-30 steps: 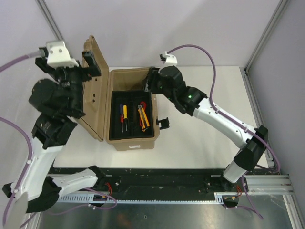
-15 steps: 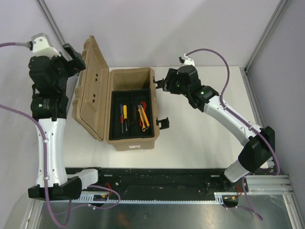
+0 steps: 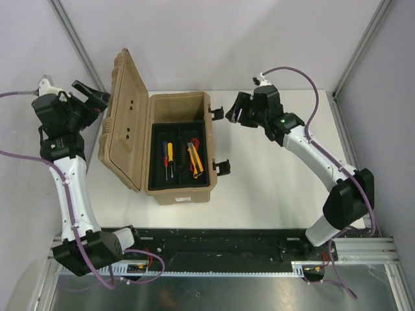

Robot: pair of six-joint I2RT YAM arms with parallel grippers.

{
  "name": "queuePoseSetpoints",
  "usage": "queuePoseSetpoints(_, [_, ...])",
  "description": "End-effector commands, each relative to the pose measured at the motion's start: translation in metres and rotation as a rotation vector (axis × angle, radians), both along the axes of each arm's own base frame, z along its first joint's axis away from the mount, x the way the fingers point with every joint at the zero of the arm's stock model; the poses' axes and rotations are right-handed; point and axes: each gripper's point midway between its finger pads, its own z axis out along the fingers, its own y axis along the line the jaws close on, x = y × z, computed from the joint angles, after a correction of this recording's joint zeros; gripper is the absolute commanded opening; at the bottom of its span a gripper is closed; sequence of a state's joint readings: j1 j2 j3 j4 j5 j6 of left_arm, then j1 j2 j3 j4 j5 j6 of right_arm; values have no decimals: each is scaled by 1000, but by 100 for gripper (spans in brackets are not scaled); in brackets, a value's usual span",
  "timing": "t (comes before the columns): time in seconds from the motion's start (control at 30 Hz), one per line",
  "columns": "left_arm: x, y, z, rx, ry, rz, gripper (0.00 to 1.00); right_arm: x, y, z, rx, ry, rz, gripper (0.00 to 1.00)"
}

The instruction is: Pack the tool kit

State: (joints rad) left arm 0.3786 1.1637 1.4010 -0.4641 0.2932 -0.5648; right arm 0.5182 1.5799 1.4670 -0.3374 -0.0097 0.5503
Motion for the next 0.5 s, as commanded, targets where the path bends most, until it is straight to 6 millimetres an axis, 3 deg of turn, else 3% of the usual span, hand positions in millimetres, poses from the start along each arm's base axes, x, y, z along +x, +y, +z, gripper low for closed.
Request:
queuePoseSetpoints(0.0, [-5, -21, 6, -51, -59, -103, 99, 0, 1, -33, 30, 106, 51, 63])
queuePoseSetpoints(0.2, [-12, -47, 17, -64, -134, -243, 99, 1, 2, -66, 14, 186, 65, 63])
queuePoseSetpoints(0.47, [-18, -84, 31, -47, -201, -415, 99, -3, 17, -143, -21, 368, 135, 61])
